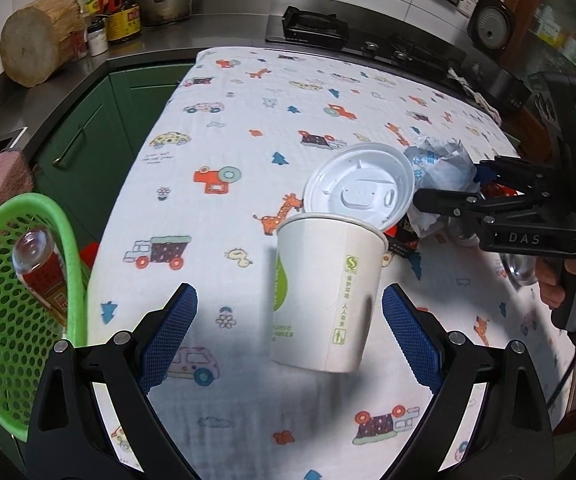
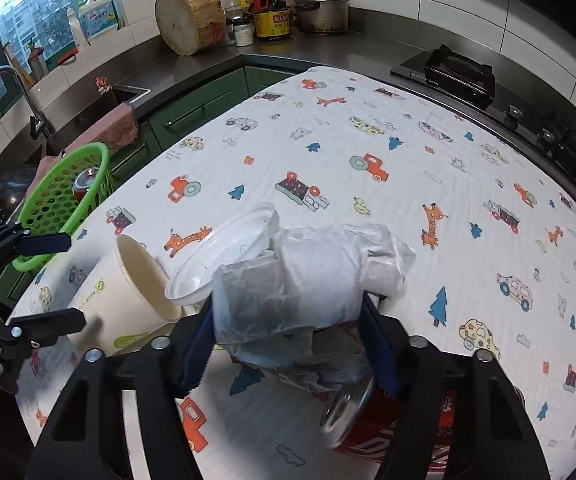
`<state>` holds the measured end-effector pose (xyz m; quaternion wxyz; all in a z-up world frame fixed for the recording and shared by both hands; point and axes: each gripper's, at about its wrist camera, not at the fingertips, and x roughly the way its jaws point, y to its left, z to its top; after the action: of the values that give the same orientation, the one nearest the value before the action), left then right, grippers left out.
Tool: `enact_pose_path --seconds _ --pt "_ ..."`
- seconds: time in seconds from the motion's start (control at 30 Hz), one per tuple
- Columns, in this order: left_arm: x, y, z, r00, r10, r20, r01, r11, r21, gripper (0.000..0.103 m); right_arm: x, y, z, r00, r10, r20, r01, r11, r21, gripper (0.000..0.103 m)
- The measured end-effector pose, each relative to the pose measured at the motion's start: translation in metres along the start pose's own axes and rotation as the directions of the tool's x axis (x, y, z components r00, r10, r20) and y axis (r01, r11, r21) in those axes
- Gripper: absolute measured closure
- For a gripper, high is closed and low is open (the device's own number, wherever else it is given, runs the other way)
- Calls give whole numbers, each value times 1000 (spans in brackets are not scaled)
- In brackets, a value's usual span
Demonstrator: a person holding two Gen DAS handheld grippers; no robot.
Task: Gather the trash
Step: 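Grasp the white paper cup with the left gripper while the right gripper grasps the crumpled foil bag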
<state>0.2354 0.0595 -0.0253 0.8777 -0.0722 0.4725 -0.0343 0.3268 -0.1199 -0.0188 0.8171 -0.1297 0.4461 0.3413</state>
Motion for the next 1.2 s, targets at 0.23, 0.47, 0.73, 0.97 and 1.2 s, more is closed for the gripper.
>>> enact_pose_path --seconds 0.23,0.47,0.73,0.97,1.2 --pt "17 -6 3 998 -53 -28 53 999 -1 10 -7 -3 -4 1000 12 16 -13 1000 12 51" --pt "27 -11 3 997 -63 -34 63 998 15 12 -16 -7 -9 999 28 38 -29 999 32 52" --pt "33 -18 1 997 -68 -46 70 997 39 37 -26 -3 -12 998 35 56 -37 999 35 54" --pt "15 -14 -3 999 -50 0 50 998 45 39 -36 6 -14 996 41 76 -44 998 37 55" --pt "-21 2 -9 997 -43 63 42 999 17 39 -51 23 -15 993 53 103 -56 998 24 56"
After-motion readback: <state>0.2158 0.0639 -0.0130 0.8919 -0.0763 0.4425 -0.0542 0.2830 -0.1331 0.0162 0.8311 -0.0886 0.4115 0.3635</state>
